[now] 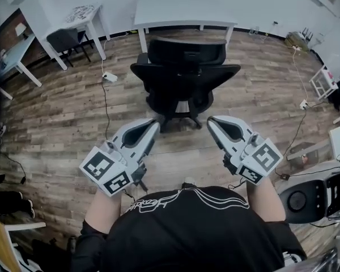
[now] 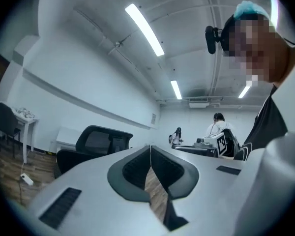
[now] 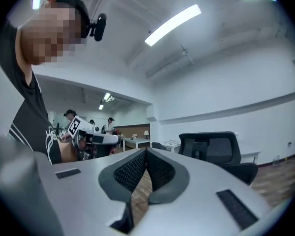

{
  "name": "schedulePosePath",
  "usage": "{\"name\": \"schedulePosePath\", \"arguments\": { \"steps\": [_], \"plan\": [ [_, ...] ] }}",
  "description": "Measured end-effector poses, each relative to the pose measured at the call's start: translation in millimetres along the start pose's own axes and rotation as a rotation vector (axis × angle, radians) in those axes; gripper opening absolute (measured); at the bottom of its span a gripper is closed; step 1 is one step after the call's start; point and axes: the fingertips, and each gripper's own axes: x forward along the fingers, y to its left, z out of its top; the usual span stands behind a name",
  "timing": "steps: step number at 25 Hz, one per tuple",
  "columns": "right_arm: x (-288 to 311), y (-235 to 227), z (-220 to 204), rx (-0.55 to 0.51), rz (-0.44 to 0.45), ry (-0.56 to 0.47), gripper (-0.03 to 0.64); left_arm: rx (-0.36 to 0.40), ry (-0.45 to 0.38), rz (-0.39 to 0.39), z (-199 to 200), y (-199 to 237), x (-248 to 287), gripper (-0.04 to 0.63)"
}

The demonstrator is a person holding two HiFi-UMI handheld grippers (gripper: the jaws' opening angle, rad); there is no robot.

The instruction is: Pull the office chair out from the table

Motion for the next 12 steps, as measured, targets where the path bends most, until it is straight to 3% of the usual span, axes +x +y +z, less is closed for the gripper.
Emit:
{"name": "schedulePosePath", "arguments": {
  "steps": [4,12],
  "plan": [
    [-6,59,4,0.105,0.038,-0.049,0.035,-0.093,-0.027,-0.064,0,-29,-47,0.006],
    [-17,139,-20,0.107,0.003,0.019,0.035,-0.097,0.008,-0.123,-25,-74,-104,0.006]
  ]
}}
